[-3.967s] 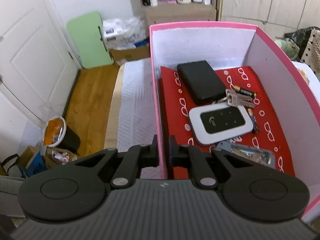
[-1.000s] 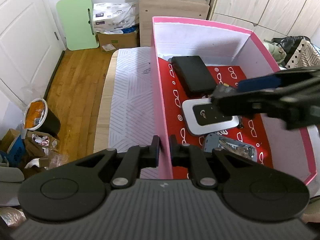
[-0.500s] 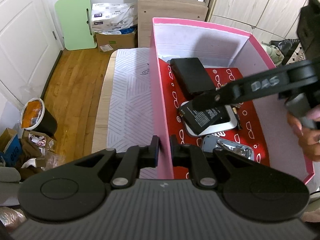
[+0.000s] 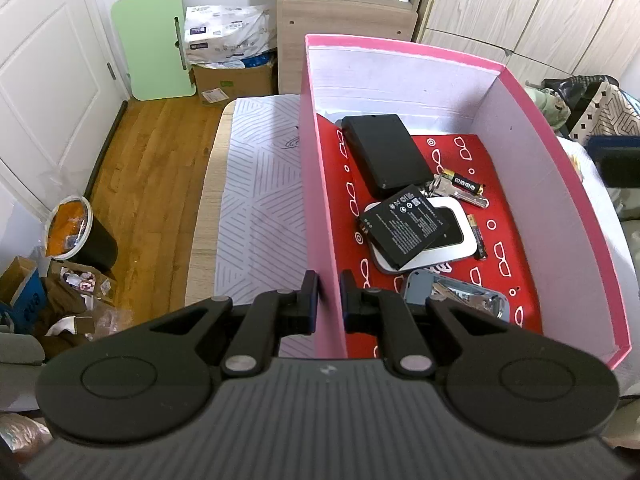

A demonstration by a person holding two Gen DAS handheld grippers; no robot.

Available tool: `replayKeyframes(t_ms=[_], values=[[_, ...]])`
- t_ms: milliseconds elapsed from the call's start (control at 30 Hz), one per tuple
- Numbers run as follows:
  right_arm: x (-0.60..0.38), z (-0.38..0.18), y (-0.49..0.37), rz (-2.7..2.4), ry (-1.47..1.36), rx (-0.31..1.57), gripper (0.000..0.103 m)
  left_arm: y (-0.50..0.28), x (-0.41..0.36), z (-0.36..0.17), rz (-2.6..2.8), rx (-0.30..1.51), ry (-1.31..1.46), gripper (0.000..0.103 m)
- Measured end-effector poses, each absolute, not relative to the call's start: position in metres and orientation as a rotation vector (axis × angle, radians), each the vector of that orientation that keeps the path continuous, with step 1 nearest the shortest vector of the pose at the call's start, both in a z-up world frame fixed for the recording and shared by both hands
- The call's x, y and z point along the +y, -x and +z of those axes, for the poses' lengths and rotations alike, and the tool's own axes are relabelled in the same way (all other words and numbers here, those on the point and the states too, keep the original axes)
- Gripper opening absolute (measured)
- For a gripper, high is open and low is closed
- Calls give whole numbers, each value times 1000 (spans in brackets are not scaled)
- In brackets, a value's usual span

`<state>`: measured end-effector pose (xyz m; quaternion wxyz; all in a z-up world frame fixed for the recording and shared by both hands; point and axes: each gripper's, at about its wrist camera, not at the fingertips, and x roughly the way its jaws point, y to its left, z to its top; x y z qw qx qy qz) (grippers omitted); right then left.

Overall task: Organize rigid objects
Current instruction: 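Carry the black battery pack into the box and release it onto the white router, then reach the right gripper to the beige round case on the bed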

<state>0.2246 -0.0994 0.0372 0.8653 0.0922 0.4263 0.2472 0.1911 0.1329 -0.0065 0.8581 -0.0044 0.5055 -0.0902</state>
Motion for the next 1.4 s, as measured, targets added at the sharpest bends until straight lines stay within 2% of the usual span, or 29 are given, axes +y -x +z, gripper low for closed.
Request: replayKeyframes(t_ms=[333,733,1400], values=[[-155,34,-190,426,-186,852,78,-187,125,-6,-168,1047,-23,10],[-191,19,-149,441,-44,662,78,-186,118,-6,-142,1051,-57,10],[-241,-51,-204,164,77,691,76,-187,114,-5,-128,1066,-75,10]])
